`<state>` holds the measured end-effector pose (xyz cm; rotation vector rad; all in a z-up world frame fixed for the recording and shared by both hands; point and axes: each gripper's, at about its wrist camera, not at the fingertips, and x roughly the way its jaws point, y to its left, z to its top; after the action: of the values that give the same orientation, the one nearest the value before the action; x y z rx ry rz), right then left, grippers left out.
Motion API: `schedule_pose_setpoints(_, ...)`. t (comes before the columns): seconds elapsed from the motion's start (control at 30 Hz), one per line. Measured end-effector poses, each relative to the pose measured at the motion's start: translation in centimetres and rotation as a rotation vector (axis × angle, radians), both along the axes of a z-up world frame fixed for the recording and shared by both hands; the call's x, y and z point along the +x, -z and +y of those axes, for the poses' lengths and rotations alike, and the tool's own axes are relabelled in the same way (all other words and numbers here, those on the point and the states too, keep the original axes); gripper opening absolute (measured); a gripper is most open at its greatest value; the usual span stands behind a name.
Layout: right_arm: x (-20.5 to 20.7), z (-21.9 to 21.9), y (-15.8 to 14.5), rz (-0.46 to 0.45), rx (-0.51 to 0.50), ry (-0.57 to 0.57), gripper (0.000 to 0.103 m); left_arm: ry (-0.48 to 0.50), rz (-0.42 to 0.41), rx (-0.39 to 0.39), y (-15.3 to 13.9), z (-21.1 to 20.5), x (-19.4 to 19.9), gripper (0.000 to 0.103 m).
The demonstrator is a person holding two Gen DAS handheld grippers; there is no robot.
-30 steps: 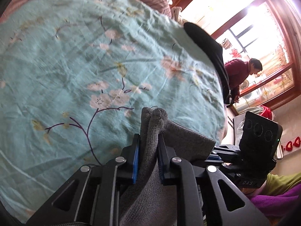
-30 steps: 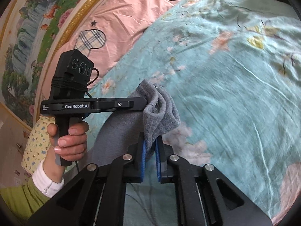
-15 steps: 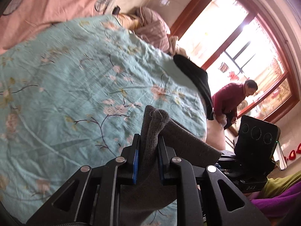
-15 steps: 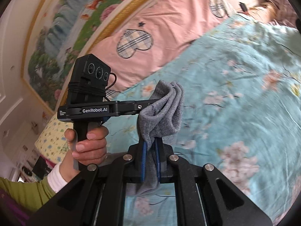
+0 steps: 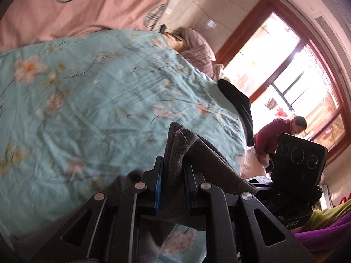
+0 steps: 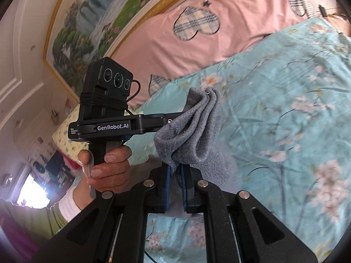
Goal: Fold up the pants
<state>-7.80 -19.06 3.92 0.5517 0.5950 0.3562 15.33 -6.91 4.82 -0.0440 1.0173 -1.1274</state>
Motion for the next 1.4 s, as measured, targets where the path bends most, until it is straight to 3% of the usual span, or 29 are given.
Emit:
schedule_pose_setpoints(0.5,4.2,6.1,5.1,0.106,-0.063,-0.165,0.01,-0.229,0.122,0.024,7.1,8.8,0.3,0.015)
schedule_pose_setpoints(0.8,4.9,7.6,6.3,0.141,-0.099,-0.201,0.01,-0.296,0.161,0.034,8.9,10.5,-0.3,0.013)
schedule_pose_setpoints(1.13,5.2,8.9,7.3,0.193,-0.141,-0.245,0.012,-0.424,0.19,0.047,9.8,13.7,-1.8,0.02)
schedule_pose_setpoints(1.23,5.2,9.3,7.5,0.202,-0.144,-0.261,0.019,-0.487,0.204,0.047,9.9,15.2,-2.5,0.022)
schedule_pose_setpoints(1.4,5.0,10.2,7.4,0.193,-0.146,-0.289,0.039,-0.569,0.195,0.044,9.5,17.1,-4.0,0.031)
